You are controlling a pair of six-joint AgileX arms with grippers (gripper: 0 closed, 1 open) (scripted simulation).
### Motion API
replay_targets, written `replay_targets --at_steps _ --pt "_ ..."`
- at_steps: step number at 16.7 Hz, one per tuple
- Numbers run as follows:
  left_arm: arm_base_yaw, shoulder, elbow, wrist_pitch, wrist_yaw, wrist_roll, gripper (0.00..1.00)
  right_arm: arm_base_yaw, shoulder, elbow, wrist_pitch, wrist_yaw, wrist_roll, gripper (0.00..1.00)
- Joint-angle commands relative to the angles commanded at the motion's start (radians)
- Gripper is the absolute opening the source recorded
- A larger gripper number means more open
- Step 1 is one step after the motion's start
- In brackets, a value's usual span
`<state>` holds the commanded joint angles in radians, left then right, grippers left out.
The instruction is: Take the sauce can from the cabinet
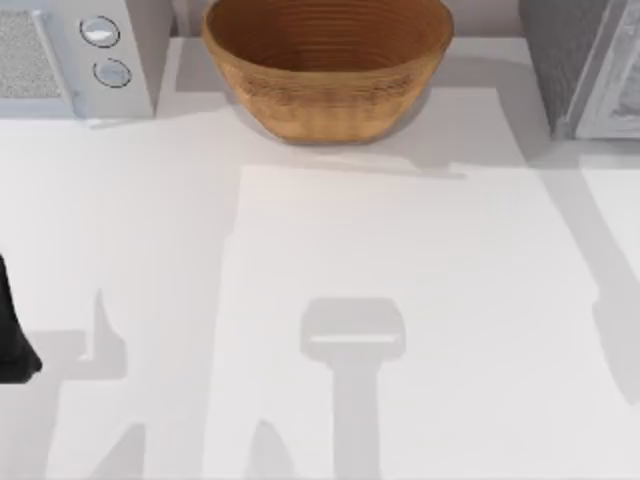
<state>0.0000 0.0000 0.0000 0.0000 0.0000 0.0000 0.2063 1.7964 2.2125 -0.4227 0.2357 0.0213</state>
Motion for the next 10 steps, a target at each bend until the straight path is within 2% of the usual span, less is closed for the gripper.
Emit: replay_targets --at_steps 3,8,10 --pt "0.000 0.000 0.000 0.000 0.000 0.000 1.00 -0.011 0.069 0.084 -0.015 -0.010 0.000 1.00" --pt "0.000 0.000 0.000 0.000 0.000 0.000 1.00 -0.013 0.080 0.096 -0.017 -0.012 0.000 1.00" --pt "0.000 0.000 0.000 0.000 0.000 0.000 1.00 -0.013 0.080 0.096 -0.017 -0.012 0.000 0.85"
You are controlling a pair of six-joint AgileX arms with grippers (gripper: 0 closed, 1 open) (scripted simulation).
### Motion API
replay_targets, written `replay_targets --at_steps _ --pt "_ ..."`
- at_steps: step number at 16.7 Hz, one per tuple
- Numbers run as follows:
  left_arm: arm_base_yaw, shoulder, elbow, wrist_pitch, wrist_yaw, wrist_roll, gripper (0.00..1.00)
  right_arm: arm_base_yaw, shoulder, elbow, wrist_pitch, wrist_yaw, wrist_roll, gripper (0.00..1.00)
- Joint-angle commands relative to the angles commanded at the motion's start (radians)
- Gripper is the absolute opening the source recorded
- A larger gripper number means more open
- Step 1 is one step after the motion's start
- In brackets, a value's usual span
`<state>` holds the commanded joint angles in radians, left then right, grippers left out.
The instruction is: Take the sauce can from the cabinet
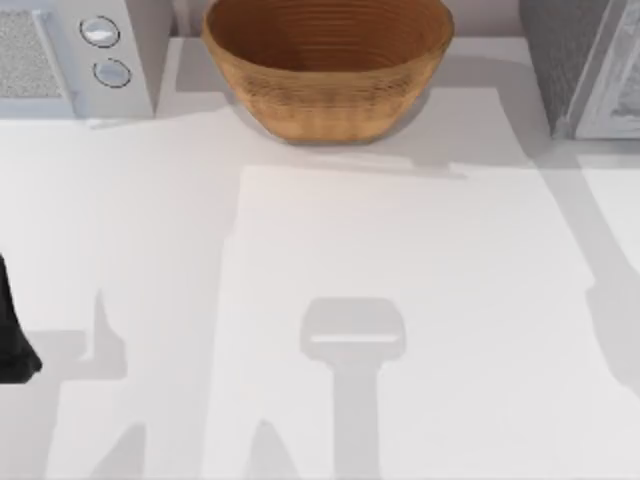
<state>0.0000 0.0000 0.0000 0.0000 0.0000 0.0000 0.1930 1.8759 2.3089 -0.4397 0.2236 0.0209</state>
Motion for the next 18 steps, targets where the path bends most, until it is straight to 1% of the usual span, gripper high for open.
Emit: replay_targets --at_steps 11,12,18 --pt "0.000 0.000 0.000 0.000 0.000 0.000 1.00 0.000 0.000 0.000 0.000 0.000 0.000 0.02" --pt "0.000 0.000 0.000 0.000 0.000 0.000 1.00 0.000 0.000 0.000 0.000 0.000 0.000 0.00" --pt "0.000 0.000 0.000 0.000 0.000 0.000 1.00 0.000 0.000 0.000 0.000 0.000 0.000 0.00"
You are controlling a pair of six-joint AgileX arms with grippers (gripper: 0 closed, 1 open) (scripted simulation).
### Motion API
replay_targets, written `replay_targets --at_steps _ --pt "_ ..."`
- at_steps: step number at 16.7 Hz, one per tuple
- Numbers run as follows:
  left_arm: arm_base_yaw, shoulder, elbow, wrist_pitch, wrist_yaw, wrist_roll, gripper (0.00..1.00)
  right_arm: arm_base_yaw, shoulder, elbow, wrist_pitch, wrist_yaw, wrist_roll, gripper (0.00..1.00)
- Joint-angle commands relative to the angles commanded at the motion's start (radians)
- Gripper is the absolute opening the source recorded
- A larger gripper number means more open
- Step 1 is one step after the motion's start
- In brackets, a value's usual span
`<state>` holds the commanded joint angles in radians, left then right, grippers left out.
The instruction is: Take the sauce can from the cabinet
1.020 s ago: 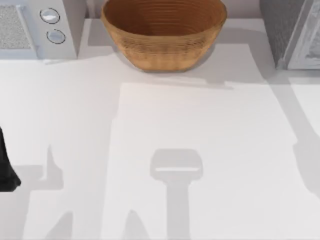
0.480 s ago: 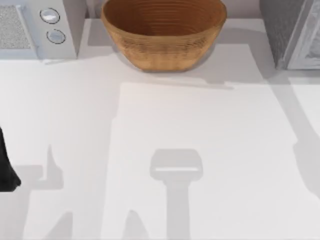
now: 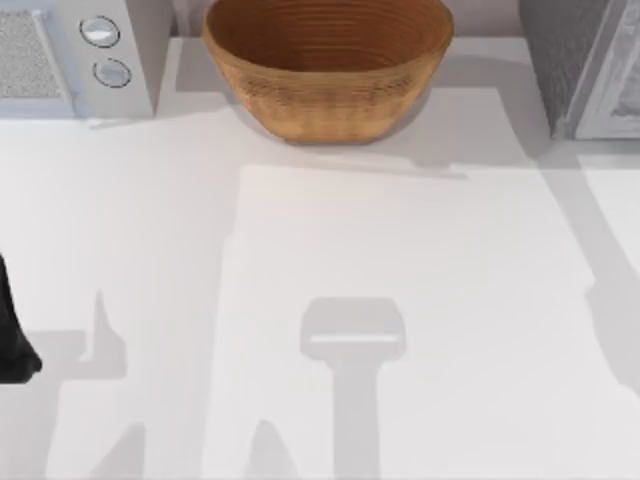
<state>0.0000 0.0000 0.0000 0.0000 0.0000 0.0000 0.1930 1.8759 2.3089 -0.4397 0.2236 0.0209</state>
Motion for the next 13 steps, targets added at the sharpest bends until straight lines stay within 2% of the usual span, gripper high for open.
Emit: replay_targets --at_steps 5,13 --pt "0.000 0.000 0.000 0.000 0.000 0.000 1.00 0.028 -0.041 -0.008 -0.025 0.013 0.004 0.00" --pt "0.000 0.000 0.000 0.000 0.000 0.000 1.00 0.174 -0.410 -0.133 -0.265 0.162 0.004 0.00"
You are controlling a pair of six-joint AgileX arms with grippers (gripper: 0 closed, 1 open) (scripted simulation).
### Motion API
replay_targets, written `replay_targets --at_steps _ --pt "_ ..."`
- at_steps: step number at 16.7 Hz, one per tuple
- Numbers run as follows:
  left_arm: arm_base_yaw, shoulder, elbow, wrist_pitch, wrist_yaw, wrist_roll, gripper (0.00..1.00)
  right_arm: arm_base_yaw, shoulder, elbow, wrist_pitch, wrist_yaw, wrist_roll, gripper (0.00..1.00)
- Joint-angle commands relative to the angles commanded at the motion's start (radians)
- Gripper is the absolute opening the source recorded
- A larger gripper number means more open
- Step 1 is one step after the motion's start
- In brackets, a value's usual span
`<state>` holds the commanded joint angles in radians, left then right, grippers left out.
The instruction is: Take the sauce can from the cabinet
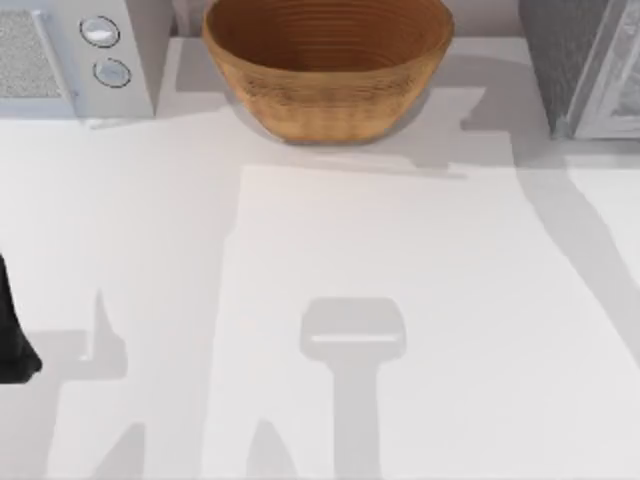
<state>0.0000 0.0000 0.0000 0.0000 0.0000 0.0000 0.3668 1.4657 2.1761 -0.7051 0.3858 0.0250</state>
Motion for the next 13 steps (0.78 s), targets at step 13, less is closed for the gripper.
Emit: replay_targets --at_steps 13 --pt "0.000 0.000 0.000 0.000 0.000 0.000 1.00 -0.018 -0.208 -0.235 0.064 -0.034 0.001 0.00"
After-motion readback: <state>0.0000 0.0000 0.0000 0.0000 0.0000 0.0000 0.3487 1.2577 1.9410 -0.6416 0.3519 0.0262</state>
